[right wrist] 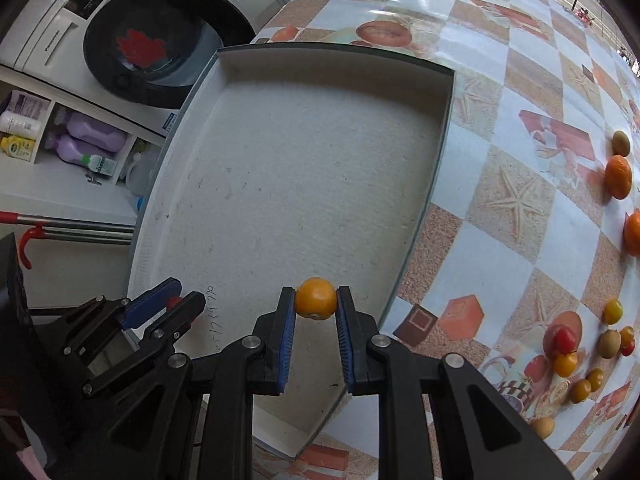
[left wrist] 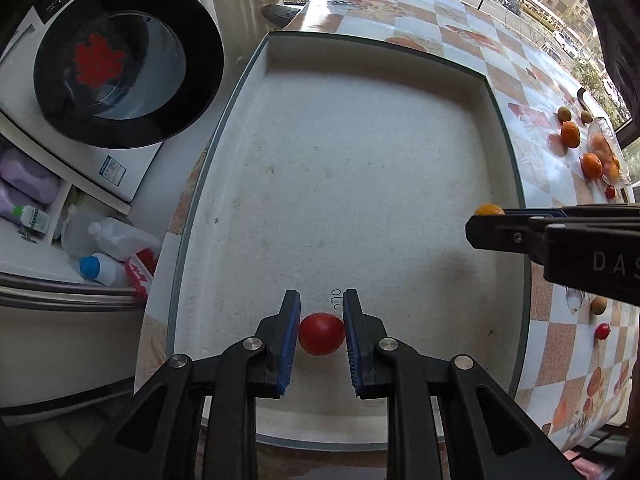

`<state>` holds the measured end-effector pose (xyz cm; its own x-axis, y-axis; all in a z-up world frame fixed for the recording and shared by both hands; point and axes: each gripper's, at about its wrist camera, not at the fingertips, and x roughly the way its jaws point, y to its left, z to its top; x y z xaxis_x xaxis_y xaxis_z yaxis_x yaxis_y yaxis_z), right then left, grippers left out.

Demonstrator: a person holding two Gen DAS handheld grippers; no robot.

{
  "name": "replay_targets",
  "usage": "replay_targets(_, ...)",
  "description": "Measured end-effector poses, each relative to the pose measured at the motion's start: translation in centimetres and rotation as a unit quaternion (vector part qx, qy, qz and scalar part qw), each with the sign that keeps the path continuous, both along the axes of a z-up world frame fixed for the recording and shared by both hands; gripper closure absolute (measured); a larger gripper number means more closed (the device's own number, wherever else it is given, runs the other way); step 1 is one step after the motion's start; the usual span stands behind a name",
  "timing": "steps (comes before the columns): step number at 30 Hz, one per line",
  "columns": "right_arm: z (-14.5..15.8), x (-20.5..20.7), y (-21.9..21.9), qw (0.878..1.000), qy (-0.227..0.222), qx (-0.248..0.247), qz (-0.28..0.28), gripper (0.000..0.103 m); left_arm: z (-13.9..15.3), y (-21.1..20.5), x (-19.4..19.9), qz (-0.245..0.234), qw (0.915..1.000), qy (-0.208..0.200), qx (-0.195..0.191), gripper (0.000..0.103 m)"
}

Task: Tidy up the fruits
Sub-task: 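Carry both tomatoes to the white tray and open both tools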

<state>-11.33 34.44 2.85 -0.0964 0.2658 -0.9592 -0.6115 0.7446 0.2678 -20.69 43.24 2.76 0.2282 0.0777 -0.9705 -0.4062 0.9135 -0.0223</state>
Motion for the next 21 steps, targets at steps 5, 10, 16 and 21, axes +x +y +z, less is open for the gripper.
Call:
replay_targets(5, -1.9, 0.5, 2.1, 1.0, -0.004, -0.027, 0.016, 0.08, -0.5, -0.5, 0.1, -0.018, 0.9996, 0.011, 0.021, 0.08)
replay_targets(10, -2.7, 0.7, 3.5, 0.999, -0.014, -0.041, 0.03, 0.078, -0.1, -0.7, 0.0, -0.021, 0.9988, -0.001, 0.045, 0.025)
replay_targets(16, -1.9, 1.4, 3.9, 0.999, -0.021, -0.028, 0.02, 0.031, 0.0, -0.7, 0.1, -0.031, 0.9985, 0.01, 0.045, 0.025)
replay_targets(21, 0.8, 1.6, 2.8, 1.0, -0.025, 0.017, -0.008, 0.02, 0.8, -1.1, 0.1, -0.039, 0.9981, 0.014, 0.045, 0.025)
